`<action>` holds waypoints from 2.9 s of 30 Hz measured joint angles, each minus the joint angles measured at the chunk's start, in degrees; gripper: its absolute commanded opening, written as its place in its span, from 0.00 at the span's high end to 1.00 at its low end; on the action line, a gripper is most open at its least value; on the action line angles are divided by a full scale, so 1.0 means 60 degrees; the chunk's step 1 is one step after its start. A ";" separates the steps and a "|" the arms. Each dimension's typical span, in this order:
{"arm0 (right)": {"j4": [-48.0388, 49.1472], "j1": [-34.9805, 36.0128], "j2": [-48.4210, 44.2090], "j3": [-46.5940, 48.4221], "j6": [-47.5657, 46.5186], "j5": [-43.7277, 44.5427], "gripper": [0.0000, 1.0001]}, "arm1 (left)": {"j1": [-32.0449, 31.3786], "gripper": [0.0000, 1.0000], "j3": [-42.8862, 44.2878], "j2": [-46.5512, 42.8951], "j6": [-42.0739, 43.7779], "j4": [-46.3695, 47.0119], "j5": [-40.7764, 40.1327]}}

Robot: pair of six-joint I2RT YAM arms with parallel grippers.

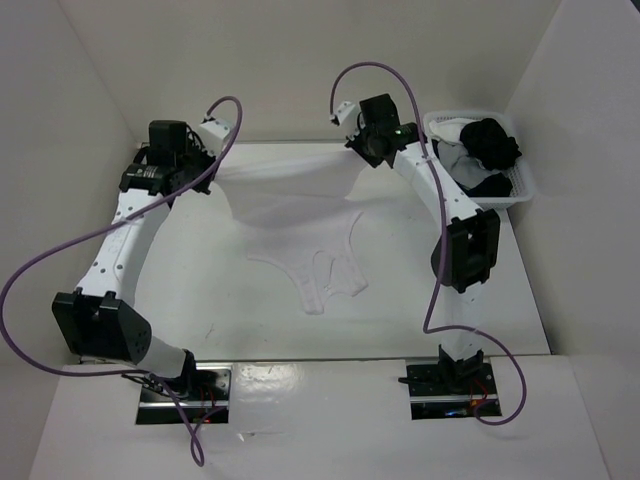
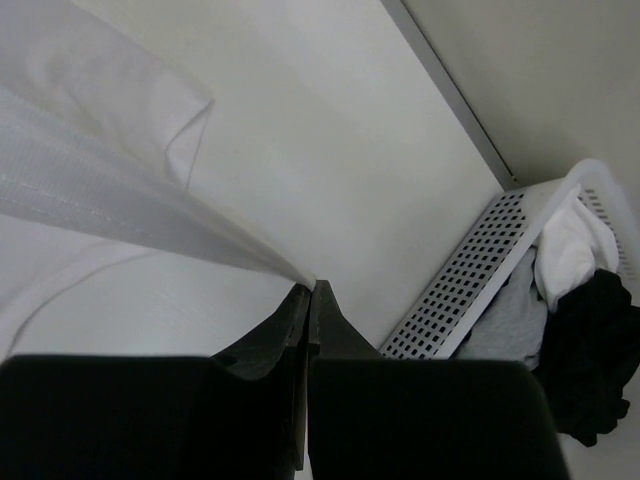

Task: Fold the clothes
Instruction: Fold the tank top

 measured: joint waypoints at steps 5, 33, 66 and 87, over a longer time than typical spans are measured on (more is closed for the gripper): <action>0.0211 0.0033 -0.0310 -0.0138 -0.0029 0.0015 1.00 | 0.0004 1.00 -0.0076 -0.0255 -0.0004 -0.0004 0.0022; 0.1075 0.0040 -0.1381 -0.1730 -0.0138 0.0372 1.00 | -0.0419 1.00 -0.2018 -0.1457 0.0011 -0.0645 0.0583; 0.1541 0.0106 -0.3639 -0.4856 -0.0415 0.0208 1.00 | -0.0685 1.00 -0.2932 -0.2095 0.0262 -0.1151 0.0823; 0.1439 0.0153 -0.4743 -0.6036 -0.0699 -0.0015 1.00 | -0.1031 1.00 -0.3293 -0.2255 0.0503 -0.1523 0.1024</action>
